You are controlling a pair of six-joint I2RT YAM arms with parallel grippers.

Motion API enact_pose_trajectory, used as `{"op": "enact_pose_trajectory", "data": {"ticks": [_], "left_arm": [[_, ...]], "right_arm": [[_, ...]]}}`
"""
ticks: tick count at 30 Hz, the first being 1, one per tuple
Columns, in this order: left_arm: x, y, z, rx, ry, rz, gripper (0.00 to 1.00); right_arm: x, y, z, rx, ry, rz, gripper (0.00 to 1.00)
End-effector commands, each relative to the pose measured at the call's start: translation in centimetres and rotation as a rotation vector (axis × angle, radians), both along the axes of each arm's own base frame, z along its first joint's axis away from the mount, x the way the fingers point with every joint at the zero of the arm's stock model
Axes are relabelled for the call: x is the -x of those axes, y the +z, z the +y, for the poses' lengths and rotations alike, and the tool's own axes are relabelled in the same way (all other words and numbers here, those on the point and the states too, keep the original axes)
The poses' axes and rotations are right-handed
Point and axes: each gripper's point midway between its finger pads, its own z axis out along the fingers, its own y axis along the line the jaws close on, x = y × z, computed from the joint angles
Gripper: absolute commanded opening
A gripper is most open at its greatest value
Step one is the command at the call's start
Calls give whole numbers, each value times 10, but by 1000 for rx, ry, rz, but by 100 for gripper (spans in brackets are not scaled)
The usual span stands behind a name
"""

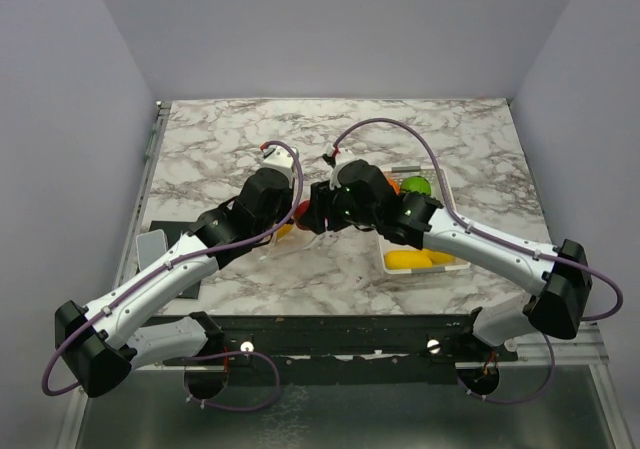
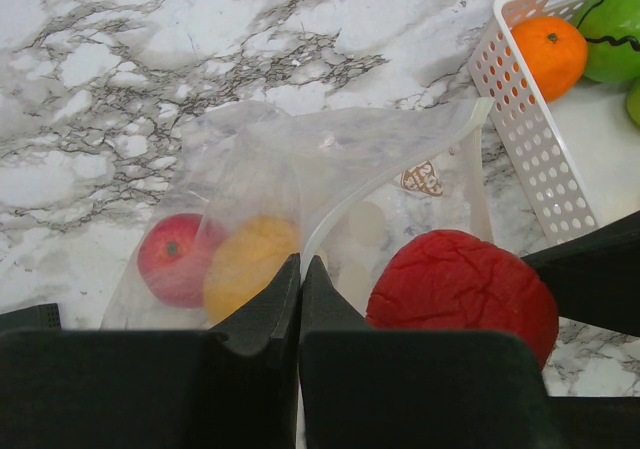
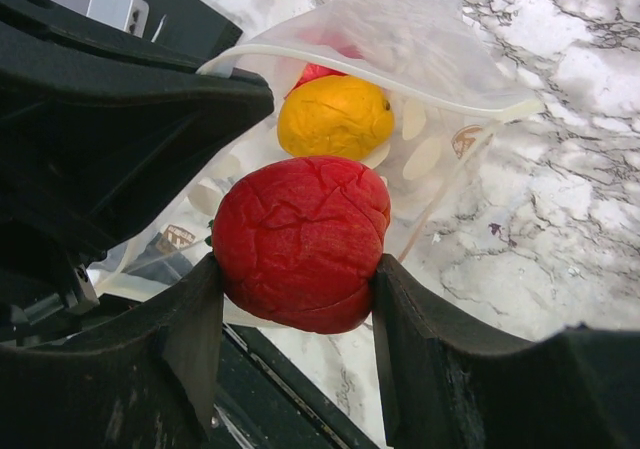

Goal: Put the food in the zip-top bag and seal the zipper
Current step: Place the fake fruit in the zipper food storage bag.

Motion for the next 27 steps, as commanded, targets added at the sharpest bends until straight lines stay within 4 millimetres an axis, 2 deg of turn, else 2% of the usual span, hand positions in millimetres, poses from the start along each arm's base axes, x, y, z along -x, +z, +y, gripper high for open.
{"op": "enact_pose_trajectory", "data": {"ticks": [1,9,16,21,27], "left_arm": [[-1,-1,0,2,-4,-7,0],[-2,-3,1,-5,-1,-5,0],[-2,-4,1,-8,0,-3,0],[-2,-3,1,-8,1,-4,0],[-2,-5,0,-12,1,0,0]], "right_arm": [[-8,5,13,3,-13,-44,17],[-16,-9,20,48,-42,-48,38],[-20,-1,11,51,-89,-69,74],[-18,16,0,11,-124,-90,83],[-12,33,-13,-55,-168,-88,84]]}}
